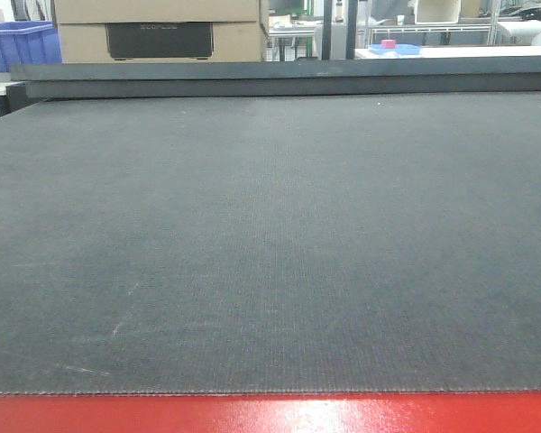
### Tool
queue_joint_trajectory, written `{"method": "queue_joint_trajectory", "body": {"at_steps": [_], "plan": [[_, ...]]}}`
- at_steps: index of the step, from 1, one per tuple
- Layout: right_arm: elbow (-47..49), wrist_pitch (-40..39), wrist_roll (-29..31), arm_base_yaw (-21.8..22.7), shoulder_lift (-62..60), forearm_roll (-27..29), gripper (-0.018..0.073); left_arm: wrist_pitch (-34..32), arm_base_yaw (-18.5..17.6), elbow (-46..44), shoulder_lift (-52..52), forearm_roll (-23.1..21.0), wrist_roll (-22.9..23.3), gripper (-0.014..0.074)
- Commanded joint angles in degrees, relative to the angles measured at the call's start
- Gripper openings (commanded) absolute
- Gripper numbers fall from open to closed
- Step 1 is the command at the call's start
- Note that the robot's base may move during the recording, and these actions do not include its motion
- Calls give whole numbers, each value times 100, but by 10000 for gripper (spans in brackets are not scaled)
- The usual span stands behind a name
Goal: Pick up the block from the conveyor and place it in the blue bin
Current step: 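Lift both held blocks up off the conveyor belt, then drive the base away from the conveyor toward the shelf of blue bins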
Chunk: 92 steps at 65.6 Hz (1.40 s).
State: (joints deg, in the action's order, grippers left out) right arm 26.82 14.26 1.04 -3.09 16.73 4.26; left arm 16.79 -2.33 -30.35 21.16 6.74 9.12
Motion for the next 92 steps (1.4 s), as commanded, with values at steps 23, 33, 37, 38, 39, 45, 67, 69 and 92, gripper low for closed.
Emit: {"method": "queue_joint_trajectory", "body": {"at_steps": [23, 33, 37, 38, 39, 45, 67, 69, 92], "plan": [[-17, -147, 31, 6, -26, -25, -162, -129, -38, -2, -31, 4, -10, -111], [-17, -147, 31, 6, -26, -25, -162, -129, -38, -2, -31, 4, -10, -111], [-17, -147, 31, 6, -26, -25, -162, -129, -38, -2, -31, 4, -10, -111], [-17, -147, 31, 6, -26, -25, -162, -129, -25, -2, -29, 4, -10, -111], [-17, -147, 31, 6, -26, -25, -162, -129, -25, -2, -29, 4, -10, -111], [-17, -147, 31, 6, -26, -25, -162, -129, -25, -2, -29, 4, -10, -111], [-17, -147, 31, 6, -26, -25, -162, -129, -25, -2, -158, 4, -10, -111], [-17, -147, 31, 6, -26, -25, -162, -140, -25, -2, -158, 4, -10, -111], [-17, -147, 31, 6, -26, -25, -162, -151, -25, -2, -217, 4, -10, -111]]}}
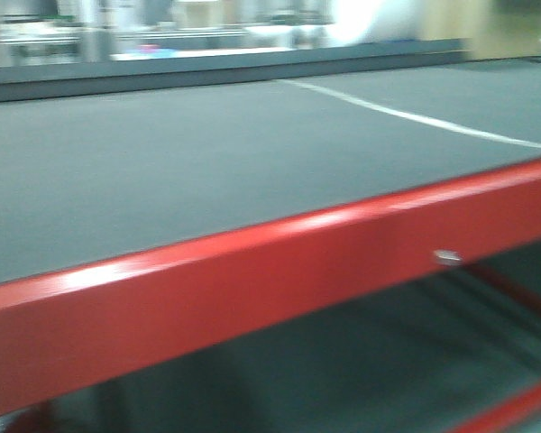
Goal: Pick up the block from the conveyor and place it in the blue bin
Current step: 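Drive the base away from the conveyor toward the shelf of blue bins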
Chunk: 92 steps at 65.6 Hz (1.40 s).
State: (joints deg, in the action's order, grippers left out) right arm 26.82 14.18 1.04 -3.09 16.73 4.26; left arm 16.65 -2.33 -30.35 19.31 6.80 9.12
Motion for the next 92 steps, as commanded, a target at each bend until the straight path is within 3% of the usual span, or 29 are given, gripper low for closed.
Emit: {"method": "queue_joint_trajectory", "body": {"at_steps": [1, 92], "plan": [[-17, -139, 31, 6, -26, -25, -162, -137, -25, -2, -31, -2, -10, -111], [-17, -139, 31, 6, -26, -25, -162, -137, -25, -2, -31, -2, -10, -111]]}}
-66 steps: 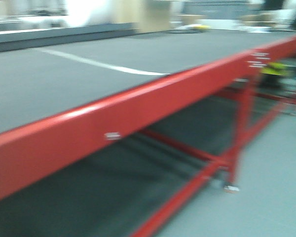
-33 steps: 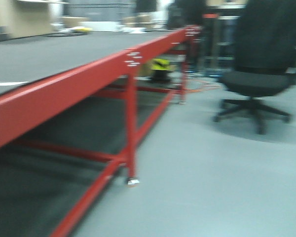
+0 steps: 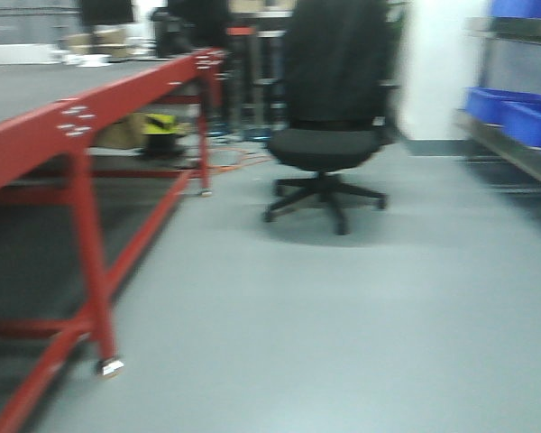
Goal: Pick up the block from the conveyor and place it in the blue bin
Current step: 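Drive the base away from the conveyor toward the shelf of blue bins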
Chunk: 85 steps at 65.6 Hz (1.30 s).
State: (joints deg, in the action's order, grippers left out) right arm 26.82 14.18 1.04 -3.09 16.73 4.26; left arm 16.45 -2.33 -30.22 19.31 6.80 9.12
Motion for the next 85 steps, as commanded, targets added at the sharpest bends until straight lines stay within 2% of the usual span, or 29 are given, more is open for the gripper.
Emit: {"method": "queue_joint_trajectory", "body": {"at_steps": [1, 85], "plan": [[-17, -139, 31, 6, -26, -25, -162, -117, -25, -15, -31, -2, -10, -111], [-17, -139, 31, 6, -26, -25, -162, -117, -25, -15, -31, -2, -10, -111]]}}
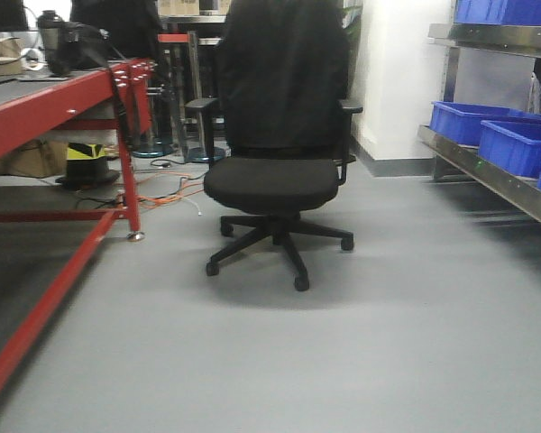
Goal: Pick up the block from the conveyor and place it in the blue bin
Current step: 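Drive the base away from the conveyor toward the shelf of blue bins, then drive up to the blue bins on the shelf holding both blocks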
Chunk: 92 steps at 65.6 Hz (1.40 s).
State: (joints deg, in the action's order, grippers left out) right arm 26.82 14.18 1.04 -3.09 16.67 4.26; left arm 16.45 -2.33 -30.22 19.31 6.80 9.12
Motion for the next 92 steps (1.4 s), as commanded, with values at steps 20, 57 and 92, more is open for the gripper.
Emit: {"method": "queue_joint_trajectory", "body": {"at_steps": [20, 57, 92], "plan": [[-17, -139, 31, 6, -20, -25, -162, -117, -25, -15, -31, -2, -10, -111], [-17, -139, 31, 6, -20, -25, -162, -117, -25, -15, -31, -2, -10, -111], [-17, -139, 31, 6, -20, -25, -162, -117, -25, -15, -31, -2, -10, -111]]}}
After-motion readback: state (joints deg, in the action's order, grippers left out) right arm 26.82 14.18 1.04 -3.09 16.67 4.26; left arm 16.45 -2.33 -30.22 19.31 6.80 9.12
